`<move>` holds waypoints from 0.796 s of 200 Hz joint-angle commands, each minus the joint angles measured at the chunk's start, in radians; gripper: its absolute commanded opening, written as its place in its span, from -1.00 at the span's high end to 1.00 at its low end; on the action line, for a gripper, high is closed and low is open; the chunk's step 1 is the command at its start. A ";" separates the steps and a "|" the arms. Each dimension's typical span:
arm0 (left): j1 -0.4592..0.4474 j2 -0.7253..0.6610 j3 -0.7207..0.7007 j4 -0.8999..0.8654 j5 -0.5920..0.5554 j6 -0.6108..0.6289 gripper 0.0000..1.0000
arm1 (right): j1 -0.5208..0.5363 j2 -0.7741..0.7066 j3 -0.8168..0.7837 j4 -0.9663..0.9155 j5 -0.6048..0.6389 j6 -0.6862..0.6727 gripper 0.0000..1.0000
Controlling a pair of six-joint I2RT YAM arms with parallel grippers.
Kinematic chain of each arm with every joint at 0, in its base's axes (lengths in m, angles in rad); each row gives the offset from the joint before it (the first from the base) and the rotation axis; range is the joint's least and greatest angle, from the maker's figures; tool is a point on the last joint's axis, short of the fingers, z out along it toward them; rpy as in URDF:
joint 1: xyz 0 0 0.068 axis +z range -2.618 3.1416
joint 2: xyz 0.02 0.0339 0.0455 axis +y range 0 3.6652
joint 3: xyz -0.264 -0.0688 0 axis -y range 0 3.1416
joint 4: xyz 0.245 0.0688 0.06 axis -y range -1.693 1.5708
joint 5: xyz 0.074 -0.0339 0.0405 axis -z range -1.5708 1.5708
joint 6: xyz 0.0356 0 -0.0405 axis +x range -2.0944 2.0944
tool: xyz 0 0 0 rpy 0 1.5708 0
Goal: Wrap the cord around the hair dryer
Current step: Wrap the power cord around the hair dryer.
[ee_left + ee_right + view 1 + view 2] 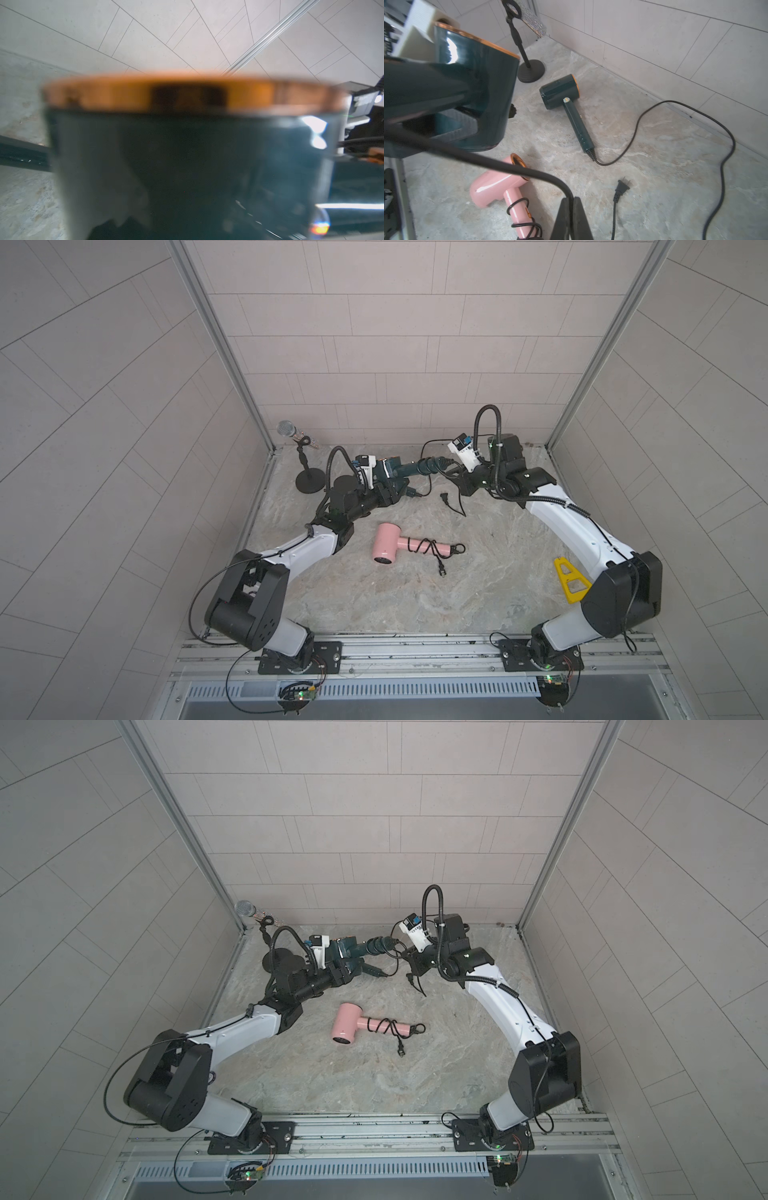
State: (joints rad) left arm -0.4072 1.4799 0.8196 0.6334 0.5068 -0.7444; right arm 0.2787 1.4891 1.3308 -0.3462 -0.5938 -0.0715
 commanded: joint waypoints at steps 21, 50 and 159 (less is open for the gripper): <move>-0.042 -0.250 0.252 -0.509 -0.348 0.267 1.00 | -0.021 -0.040 -0.155 0.179 -0.130 0.124 1.00; -0.043 -0.276 0.375 -0.794 -0.550 0.302 1.00 | -0.021 -0.052 -0.253 0.326 -0.201 0.230 1.00; -0.058 -0.305 0.613 -1.030 -0.568 0.422 1.00 | -0.103 -0.128 -0.305 0.335 -0.268 0.256 -0.06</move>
State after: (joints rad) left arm -0.4618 1.2125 1.3594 -0.3847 -0.0341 -0.3637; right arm 0.2192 1.4021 1.0348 -0.0120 -0.8288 0.1719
